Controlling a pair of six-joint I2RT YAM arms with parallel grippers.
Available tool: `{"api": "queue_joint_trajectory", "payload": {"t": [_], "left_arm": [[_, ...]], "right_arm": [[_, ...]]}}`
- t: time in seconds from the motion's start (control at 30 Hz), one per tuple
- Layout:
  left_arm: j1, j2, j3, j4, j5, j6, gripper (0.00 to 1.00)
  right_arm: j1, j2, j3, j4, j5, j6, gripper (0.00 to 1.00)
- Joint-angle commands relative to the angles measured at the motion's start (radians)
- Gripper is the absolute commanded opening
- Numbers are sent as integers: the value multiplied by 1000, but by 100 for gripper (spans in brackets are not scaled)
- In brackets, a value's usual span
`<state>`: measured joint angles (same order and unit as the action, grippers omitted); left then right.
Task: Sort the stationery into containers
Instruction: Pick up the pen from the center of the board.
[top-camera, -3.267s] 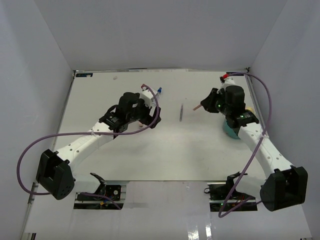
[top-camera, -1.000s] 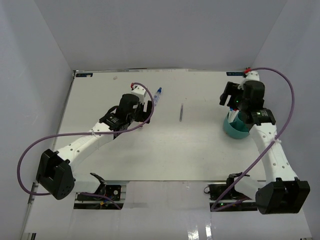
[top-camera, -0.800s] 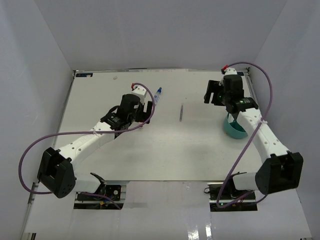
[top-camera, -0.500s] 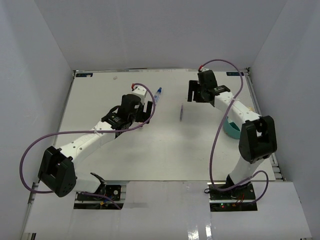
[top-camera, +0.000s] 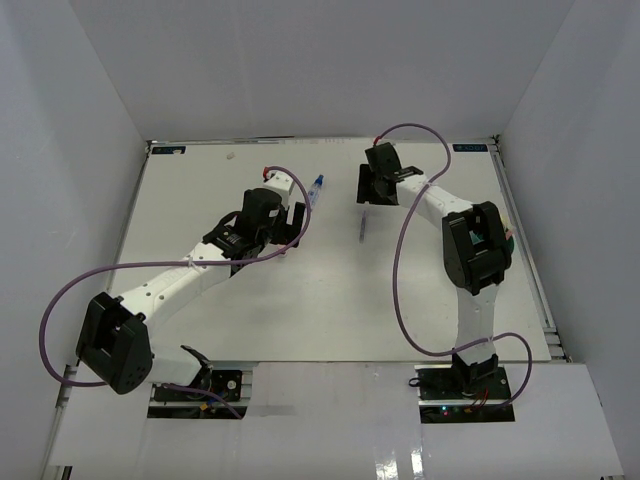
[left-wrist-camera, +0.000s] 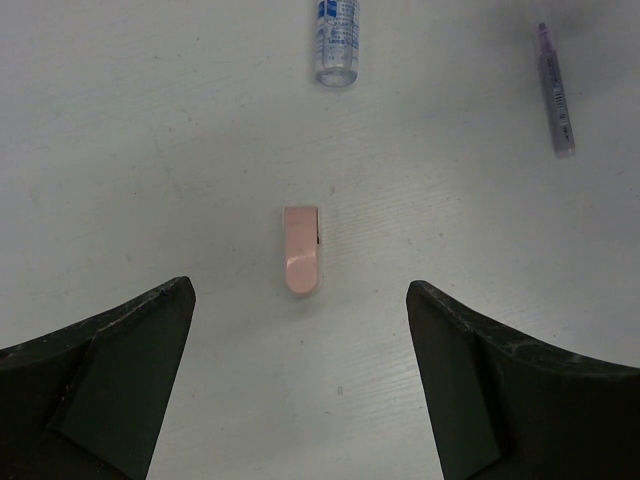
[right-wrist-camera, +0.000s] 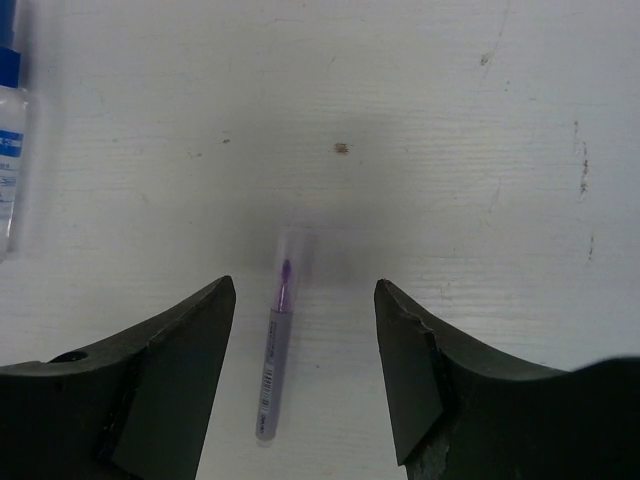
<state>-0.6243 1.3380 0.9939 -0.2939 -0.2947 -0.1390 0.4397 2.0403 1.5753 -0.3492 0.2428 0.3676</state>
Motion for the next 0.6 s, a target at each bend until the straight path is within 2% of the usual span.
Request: {"api": "queue_joint_trajectory", "payload": {"t": [0.0, 0.3, 0.57], "left_arm": [[-3, -2, 14, -10, 5, 1, 98], [-3, -7, 14, -10, 20, -2, 98], [-3, -3, 12, -10, 26, -2, 98]], "right_arm": [[24, 35, 57, -2, 49, 25, 64], [57, 126, 98, -43, 102, 33, 60], [62, 138, 66, -48, 115, 36, 51]]}}
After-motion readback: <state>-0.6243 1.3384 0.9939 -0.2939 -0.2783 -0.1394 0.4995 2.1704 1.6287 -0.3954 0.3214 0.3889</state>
